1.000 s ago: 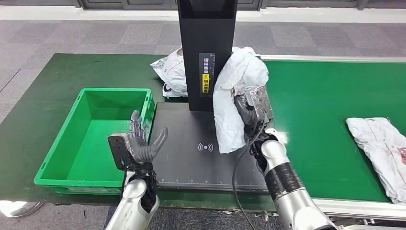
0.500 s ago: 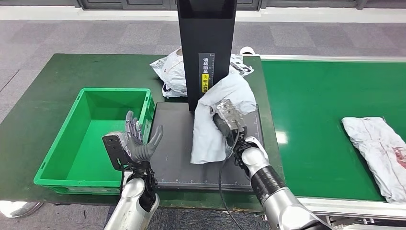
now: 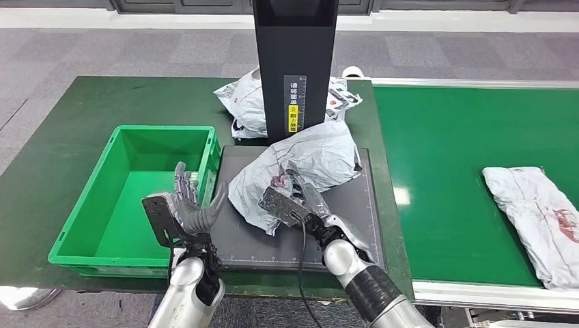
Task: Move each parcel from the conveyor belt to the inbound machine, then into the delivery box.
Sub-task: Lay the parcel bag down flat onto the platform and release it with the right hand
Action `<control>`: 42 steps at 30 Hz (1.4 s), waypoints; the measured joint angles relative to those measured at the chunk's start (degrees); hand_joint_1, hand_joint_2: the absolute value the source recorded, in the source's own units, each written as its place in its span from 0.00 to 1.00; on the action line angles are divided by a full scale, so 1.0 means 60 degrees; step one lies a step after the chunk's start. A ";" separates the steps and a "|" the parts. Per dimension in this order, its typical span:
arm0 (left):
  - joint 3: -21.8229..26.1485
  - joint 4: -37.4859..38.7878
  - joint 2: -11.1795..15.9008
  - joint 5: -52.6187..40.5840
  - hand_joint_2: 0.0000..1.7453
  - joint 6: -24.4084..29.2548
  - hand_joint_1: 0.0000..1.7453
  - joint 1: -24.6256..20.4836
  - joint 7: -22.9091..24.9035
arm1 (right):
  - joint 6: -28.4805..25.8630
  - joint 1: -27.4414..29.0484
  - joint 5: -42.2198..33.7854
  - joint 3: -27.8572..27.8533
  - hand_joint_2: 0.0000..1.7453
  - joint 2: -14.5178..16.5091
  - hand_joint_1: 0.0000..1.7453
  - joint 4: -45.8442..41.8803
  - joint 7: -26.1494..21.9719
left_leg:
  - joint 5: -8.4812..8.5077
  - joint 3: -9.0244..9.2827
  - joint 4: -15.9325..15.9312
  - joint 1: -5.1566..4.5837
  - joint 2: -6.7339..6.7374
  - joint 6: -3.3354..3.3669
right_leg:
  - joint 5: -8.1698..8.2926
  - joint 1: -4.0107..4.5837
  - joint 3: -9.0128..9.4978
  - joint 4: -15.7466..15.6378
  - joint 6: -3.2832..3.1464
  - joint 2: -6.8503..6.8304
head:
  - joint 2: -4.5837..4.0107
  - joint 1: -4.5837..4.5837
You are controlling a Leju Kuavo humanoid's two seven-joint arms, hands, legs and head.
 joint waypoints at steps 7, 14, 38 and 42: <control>0.0025 -0.0261 0.0010 -0.0170 1.00 0.0011 0.00 0.0162 0.0111 | 0.0096 0.0665 0.0330 0.0223 0.00 -0.0330 0.00 -0.1875 0.0035 | -0.0008 0.0000 0.0000 0.0000 0.0001 0.0000 | -0.0002 0.0000 -0.0001 0.0000 0.0000 0.0003 | 0.0000 0.0000; 0.0116 -0.0383 0.0010 -0.0216 1.00 -0.0045 0.00 0.0234 0.0134 | 0.0138 0.0995 0.0101 0.0231 1.00 -0.0555 0.00 -0.3105 -0.0212 | -0.0007 0.0000 0.0000 0.0000 0.0003 0.0000 | -0.0001 0.0000 -0.0002 0.0000 0.0000 0.0003 | 0.0000 0.0000; -0.0612 0.0338 0.0016 -0.5117 1.00 -0.0129 0.00 -0.0672 0.1960 | -0.2502 0.3043 -0.5033 -0.2880 1.00 -0.0395 0.00 -0.7203 -0.3450 | -0.0019 0.0005 0.0003 -0.0002 0.0003 0.0004 | -0.0007 -0.0001 0.0002 -0.0003 0.0002 0.0005 | 0.0000 0.0002; -0.1562 0.0687 0.0024 -0.8556 1.00 -0.0753 0.00 -0.1337 0.4002 | -0.2477 0.2992 -0.5348 -0.2883 1.00 -0.0383 0.00 -0.6880 -0.3655 | -0.0019 0.0004 0.0003 -0.0003 0.0001 0.0005 | -0.0005 -0.0003 0.0006 -0.0004 0.0002 0.0002 | 0.0000 0.0001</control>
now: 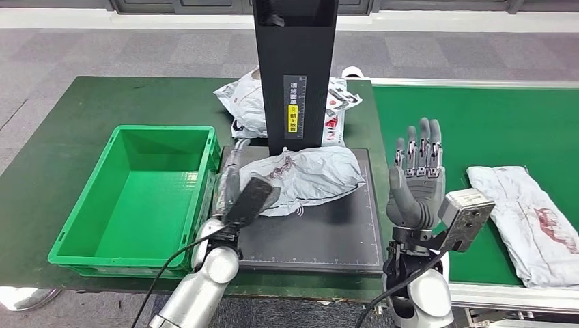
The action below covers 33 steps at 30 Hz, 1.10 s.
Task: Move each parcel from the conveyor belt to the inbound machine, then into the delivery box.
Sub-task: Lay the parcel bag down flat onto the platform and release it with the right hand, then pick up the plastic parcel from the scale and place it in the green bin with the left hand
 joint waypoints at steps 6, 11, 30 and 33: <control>-0.0796 0.0884 -0.0064 -0.2479 1.00 -0.1280 0.00 -0.0971 0.1259 | 0.0179 -0.0202 -0.0051 0.0000 1.00 0.0081 0.00 0.0525 -0.0173 | 0.0005 0.0004 0.0001 0.0000 0.0002 -0.0002 | 0.0004 0.0001 -0.0002 0.0000 -0.0001 0.0003 | 0.0000 -0.0001; -0.1280 0.2306 -0.0354 -0.4361 1.00 -0.2748 0.00 -0.2088 0.1897 | 0.0552 -0.0376 -0.0088 0.0000 1.00 0.0232 0.00 0.1046 -0.0414 | 0.0008 0.0003 0.0001 0.0001 0.0003 -0.0005 | 0.0008 0.0001 -0.0001 0.0007 -0.0004 0.0005 | 0.0000 0.0002; -0.1853 0.6731 -0.0457 -0.5527 1.00 -0.5307 0.99 -0.4441 0.2230 | 0.1410 -0.0712 -0.0695 0.0000 1.00 0.0345 0.00 0.2109 -0.0727 | 0.0011 0.0008 -0.0001 0.0001 0.0001 -0.0006 | 0.0007 0.0001 0.0009 0.0012 -0.0005 0.0004 | 0.0000 -0.0001; -0.1854 0.7060 -0.0399 -0.5614 1.00 -0.5506 1.00 -0.4647 0.2353 | 0.1464 -0.0722 -0.0723 0.0000 1.00 0.0414 0.00 0.2124 -0.0622 | 0.0011 0.0013 -0.0001 0.0001 0.0003 -0.0006 | 0.0007 0.0001 0.0009 0.0012 -0.0005 0.0006 | 0.0000 -0.0001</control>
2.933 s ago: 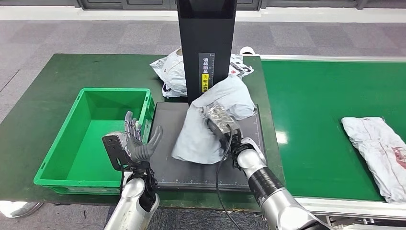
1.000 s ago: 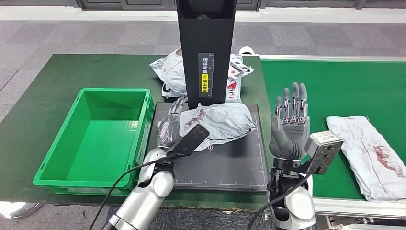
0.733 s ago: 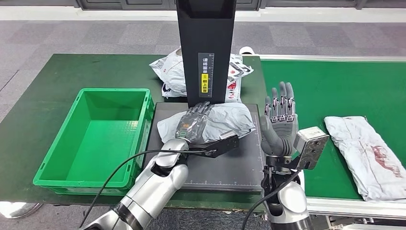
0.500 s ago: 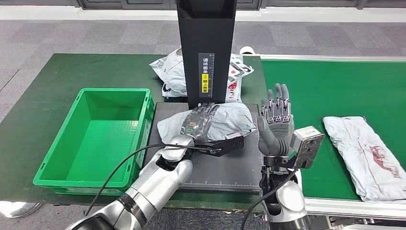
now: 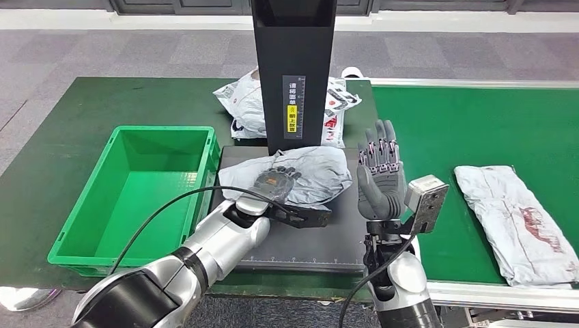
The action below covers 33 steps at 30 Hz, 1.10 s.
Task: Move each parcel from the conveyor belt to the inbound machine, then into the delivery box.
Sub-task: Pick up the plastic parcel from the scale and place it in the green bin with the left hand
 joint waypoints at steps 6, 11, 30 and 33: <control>-0.0017 0.0376 0.0035 -0.0155 1.00 -0.0131 1.00 -0.0277 -0.0239 | -0.0276 0.0073 0.0078 -0.0014 1.00 0.0103 0.00 -0.0251 0.0194 | 0.0006 0.0004 0.0000 0.0000 0.0001 -0.0007 | 0.0001 0.0000 0.0000 0.0001 -0.0001 0.0002 | 0.0000 0.0000; -0.0051 0.0485 -0.0008 -0.0217 1.00 -0.0133 1.00 -0.0372 -0.0312 | -0.0319 0.0168 0.0105 -0.0021 1.00 0.0145 0.00 -0.0466 0.0199 | 0.0005 0.0004 0.0000 0.0000 0.0001 -0.0007 | 0.0001 0.0000 0.0000 0.0000 -0.0001 0.0003 | 0.0000 0.0000; 0.1480 -0.2411 0.0254 0.2538 1.00 0.5603 1.00 0.0137 -0.0021 | -0.1630 0.1143 0.0001 -0.0355 1.00 0.0116 0.00 -0.2079 0.0496 | 0.0003 -0.0004 -0.0002 0.0001 0.0011 -0.0010 | 0.0000 0.0003 -0.0010 0.0003 -0.0002 0.0016 | 0.0000 0.0001; 0.2155 -0.3900 0.0605 0.3114 1.00 0.6862 1.00 0.0713 -0.0441 | -0.1527 0.1338 0.0017 -0.0372 1.00 0.0067 0.00 -0.2137 0.0490 | -0.0001 0.0000 -0.0005 0.0001 0.0025 -0.0015 | -0.0004 0.0007 -0.0013 0.0006 -0.0007 0.0029 | 0.0000 0.0000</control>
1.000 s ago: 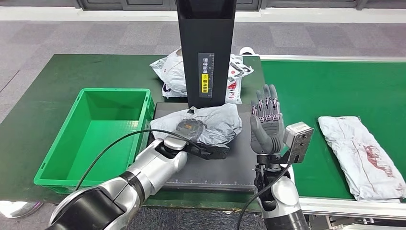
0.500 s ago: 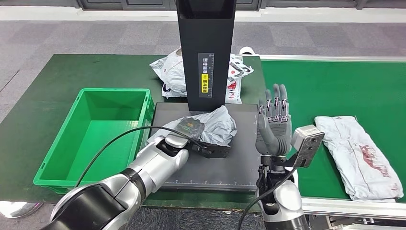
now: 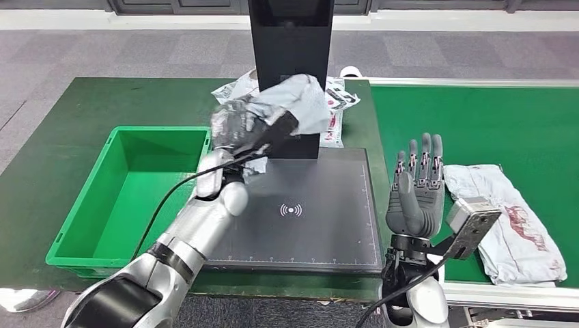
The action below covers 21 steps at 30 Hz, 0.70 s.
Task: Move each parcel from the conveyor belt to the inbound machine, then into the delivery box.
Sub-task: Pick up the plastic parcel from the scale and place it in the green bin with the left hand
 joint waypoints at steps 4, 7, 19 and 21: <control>0.0827 -0.1949 0.0380 0.0038 1.00 0.0938 1.00 0.0994 -0.0203 | 0.0155 0.0285 -0.0023 0.0000 1.00 -0.0120 0.00 0.0003 -0.0166 | -0.0002 -0.0001 -0.0001 0.0002 0.0000 -0.0003 | -0.0010 0.0004 -0.0002 0.0003 -0.0011 -0.0006 | 0.0000 0.0000; 0.1147 -0.2861 0.0540 -0.0063 1.00 0.1031 1.00 0.1474 -0.0223 | 0.0203 0.0367 -0.0033 0.0000 1.00 -0.0173 0.00 0.0004 -0.0195 | -0.0001 -0.0005 -0.0001 0.0004 -0.0008 -0.0002 | -0.0013 0.0001 -0.0002 0.0003 -0.0011 -0.0017 | 0.0000 0.0000; 0.3053 -0.5714 0.1023 -0.3828 1.00 0.0154 1.00 0.3961 0.2111 | 0.0908 0.0831 0.0063 -0.0171 1.00 -0.0318 0.00 0.0004 -0.0069 | -0.0021 -0.0003 -0.0001 0.0003 0.0004 -0.0011 | -0.0033 0.0008 -0.0007 0.0002 -0.0024 -0.0007 | 0.0000 0.0000; 0.3308 -0.6003 0.1054 -0.3974 1.00 -0.0078 1.00 0.4215 0.2210 | 0.0972 0.0864 0.0108 -0.0213 1.00 -0.0326 0.00 0.0004 -0.0012 | -0.0023 -0.0004 -0.0001 0.0004 0.0001 -0.0013 | -0.0035 0.0010 -0.0006 0.0002 -0.0027 -0.0011 | 0.0000 0.0000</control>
